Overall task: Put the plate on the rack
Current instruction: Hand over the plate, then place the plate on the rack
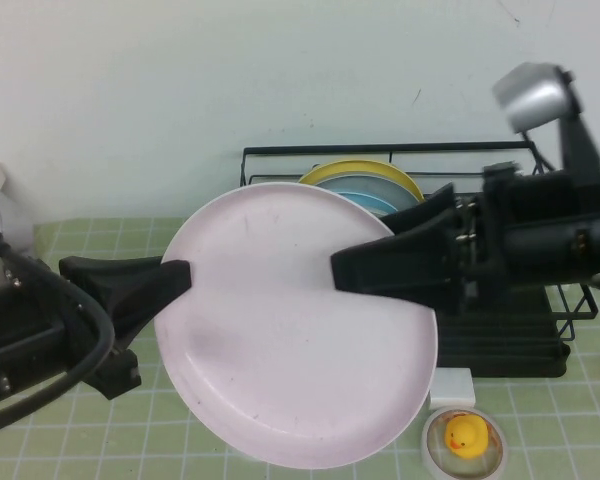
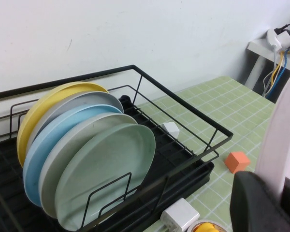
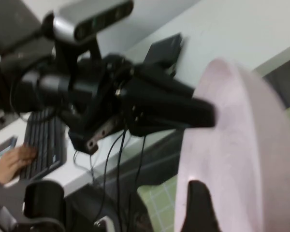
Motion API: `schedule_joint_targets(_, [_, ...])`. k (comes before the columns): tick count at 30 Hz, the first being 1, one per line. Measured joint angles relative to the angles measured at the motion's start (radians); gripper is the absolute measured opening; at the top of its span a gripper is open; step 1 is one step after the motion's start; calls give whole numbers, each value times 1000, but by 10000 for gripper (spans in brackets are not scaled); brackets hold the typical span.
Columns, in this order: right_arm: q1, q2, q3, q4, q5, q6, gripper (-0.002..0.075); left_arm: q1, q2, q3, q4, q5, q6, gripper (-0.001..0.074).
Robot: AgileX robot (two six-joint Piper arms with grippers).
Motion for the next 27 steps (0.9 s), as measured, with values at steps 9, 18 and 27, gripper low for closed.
schedule_joint_targets(9, [35,64,-4,-101,-2,-9,185,0,0,0,0,-9,-4,14])
schedule_joint_targets(18, [35,64,-10,-113,-123,-162,155,0,0,0,-4,54,-58,250])
schedule_joint_targets(27, [18,132,-143,-333,-153,-324,155,0,-2,0,-1,65,-83,378])
